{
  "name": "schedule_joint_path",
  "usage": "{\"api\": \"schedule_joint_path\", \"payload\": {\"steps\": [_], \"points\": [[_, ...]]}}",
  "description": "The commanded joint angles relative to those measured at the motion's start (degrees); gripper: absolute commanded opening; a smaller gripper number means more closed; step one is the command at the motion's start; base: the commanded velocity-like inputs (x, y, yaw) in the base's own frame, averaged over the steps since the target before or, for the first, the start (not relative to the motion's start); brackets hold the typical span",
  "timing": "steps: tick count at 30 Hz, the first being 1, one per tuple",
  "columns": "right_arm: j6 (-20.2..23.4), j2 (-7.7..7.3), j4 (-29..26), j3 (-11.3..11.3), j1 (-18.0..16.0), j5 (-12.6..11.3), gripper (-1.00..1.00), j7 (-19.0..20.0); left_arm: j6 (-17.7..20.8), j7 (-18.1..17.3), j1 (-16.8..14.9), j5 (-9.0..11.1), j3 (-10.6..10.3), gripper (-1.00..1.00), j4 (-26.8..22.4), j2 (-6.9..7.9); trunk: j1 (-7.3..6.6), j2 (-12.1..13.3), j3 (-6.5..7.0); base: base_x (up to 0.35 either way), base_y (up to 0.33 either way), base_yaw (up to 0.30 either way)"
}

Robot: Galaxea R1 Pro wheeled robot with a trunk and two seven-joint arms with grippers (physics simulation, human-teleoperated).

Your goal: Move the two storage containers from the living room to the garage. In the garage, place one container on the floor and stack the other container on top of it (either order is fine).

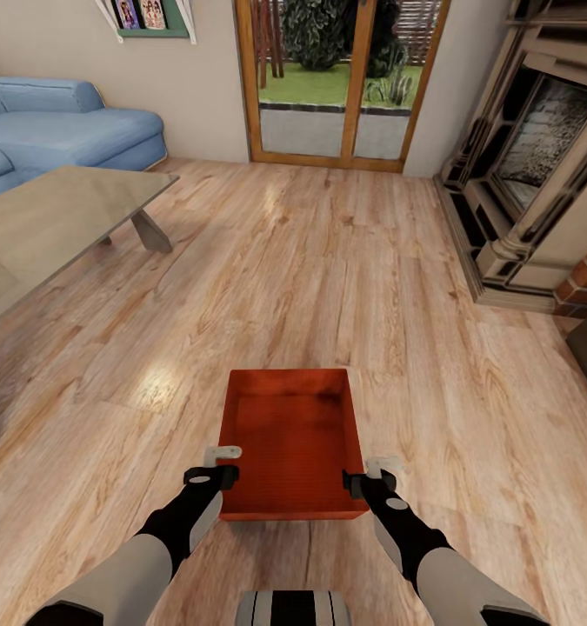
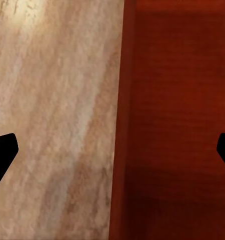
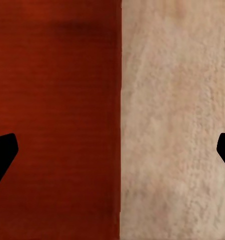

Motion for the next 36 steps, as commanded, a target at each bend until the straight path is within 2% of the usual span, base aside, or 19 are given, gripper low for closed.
{"api": "schedule_joint_path", "payload": {"steps": [1,6,15,36], "points": [[-0.2,0.09,0.1,-0.4,0.0,0.8,1.00,-0.1,0.3,0.5,0.0,0.6,-0.5,1.00,-0.1,0.05,-0.01,0.0,-0.04,0.000,0.000,0.000],[-0.3,0.20,0.1,-0.3,0.0,1.3,1.00,-0.1,0.3,0.5,0.0,0.6,-0.5,1.00,-0.1,0.06,-0.01,0.0,-0.04,0.000,0.000,0.000],[-0.3,0.16,0.1,-0.3,0.0,1.3,1.00,-0.1,0.3,0.5,0.0,0.6,-0.5,1.00,-0.1,0.06,1.97,-3.6,-1.65,0.000,0.000,0.000],[-0.3,0.11,0.1,-0.3,0.0,1.2,1.00,-0.1,0.3,0.5,0.0,0.6,-0.5,1.00,-0.1,0.06,1.97,-3.6,-1.65,0.000,0.000,0.000]]}}
